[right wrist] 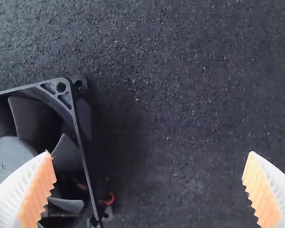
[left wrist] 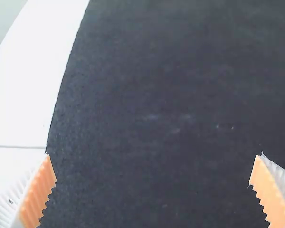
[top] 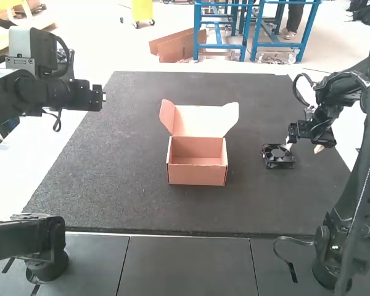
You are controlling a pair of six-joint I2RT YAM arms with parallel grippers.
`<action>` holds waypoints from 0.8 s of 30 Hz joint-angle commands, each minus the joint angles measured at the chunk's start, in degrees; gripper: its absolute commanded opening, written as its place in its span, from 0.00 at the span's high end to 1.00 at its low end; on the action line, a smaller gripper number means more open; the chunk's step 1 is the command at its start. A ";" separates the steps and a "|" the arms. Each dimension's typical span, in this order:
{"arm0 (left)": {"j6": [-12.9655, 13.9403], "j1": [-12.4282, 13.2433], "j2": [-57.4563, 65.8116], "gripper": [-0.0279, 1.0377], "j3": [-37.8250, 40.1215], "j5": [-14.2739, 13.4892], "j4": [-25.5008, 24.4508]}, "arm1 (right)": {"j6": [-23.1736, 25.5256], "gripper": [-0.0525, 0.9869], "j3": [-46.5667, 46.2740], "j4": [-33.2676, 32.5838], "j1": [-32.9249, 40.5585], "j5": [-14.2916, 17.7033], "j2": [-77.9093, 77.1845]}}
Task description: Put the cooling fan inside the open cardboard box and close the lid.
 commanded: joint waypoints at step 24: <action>-0.59 0.41 -0.71 0.07 0.97 0.26 0.11 | 0.68 0.24 1.72 -6.91 0.30 3.69 7.69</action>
